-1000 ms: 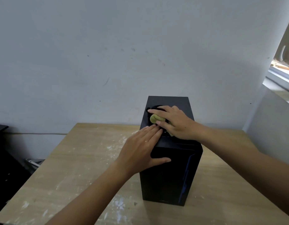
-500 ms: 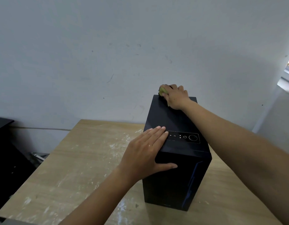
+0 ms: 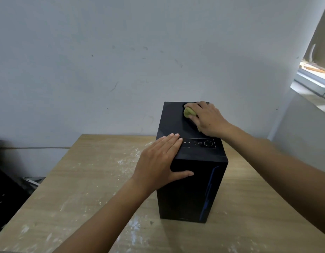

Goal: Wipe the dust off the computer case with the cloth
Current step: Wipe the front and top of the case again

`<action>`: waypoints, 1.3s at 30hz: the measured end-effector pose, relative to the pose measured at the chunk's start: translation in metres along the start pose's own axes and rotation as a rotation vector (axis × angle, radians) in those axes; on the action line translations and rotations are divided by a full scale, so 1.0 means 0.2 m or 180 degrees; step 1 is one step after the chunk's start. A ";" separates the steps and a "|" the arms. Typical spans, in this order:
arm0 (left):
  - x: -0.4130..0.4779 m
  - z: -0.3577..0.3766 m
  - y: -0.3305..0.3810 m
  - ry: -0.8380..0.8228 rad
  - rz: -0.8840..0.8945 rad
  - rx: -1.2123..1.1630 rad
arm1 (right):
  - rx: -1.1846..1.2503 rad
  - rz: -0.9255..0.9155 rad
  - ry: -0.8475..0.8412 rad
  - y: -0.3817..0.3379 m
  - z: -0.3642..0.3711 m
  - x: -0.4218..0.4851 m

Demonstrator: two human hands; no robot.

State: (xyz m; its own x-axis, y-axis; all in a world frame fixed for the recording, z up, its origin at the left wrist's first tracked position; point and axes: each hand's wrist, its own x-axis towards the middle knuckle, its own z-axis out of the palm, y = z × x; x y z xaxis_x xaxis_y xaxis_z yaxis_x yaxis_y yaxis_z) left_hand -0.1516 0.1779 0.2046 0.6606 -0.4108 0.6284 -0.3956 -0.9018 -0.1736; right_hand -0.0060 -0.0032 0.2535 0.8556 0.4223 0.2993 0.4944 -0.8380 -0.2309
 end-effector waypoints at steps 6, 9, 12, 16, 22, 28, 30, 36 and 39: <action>0.00 0.00 0.00 0.0072 0.0044 0.0087 | 0.0261 -0.0501 0.0001 -0.16 -0.14 -0.56; 0.00 0.00 0.00 0.0068 0.0063 0.0079 | 0.0485 -0.0308 -0.0093 -0.15 -0.16 -0.55; 0.00 0.00 0.00 0.0105 0.0044 0.0083 | 0.0328 0.0001 -0.0034 -0.07 -0.12 -0.38; 0.00 0.01 0.00 0.0159 0.0048 0.0021 | 0.0183 0.0566 0.0060 0.09 -0.08 -0.13; 0.00 0.02 -0.01 0.0115 0.0001 0.0006 | 0.0432 0.1239 0.0064 0.23 -0.02 0.21; 0.00 0.02 -0.01 0.0141 0.0005 -0.0025 | -0.0215 0.0974 -0.0141 0.12 0.02 0.42; 0.00 0.02 -0.01 0.0204 0.0014 -0.0011 | -0.0150 0.0667 -0.0251 0.02 0.06 0.47; 0.00 0.02 -0.01 0.0175 0.0001 -0.0050 | 0.0151 0.0004 -0.0452 -0.18 0.13 0.51; 0.01 0.00 0.00 0.0093 -0.0030 -0.0087 | 0.0299 -0.0190 -0.0474 -0.23 0.14 0.47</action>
State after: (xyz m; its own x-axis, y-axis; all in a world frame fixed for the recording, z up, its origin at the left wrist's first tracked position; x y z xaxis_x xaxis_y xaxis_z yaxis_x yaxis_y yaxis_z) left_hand -0.1500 0.1776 0.2049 0.6457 -0.3978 0.6518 -0.4071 -0.9015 -0.1469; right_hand 0.0562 0.0842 0.2668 0.8342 0.5226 0.1762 0.5511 -0.7770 -0.3044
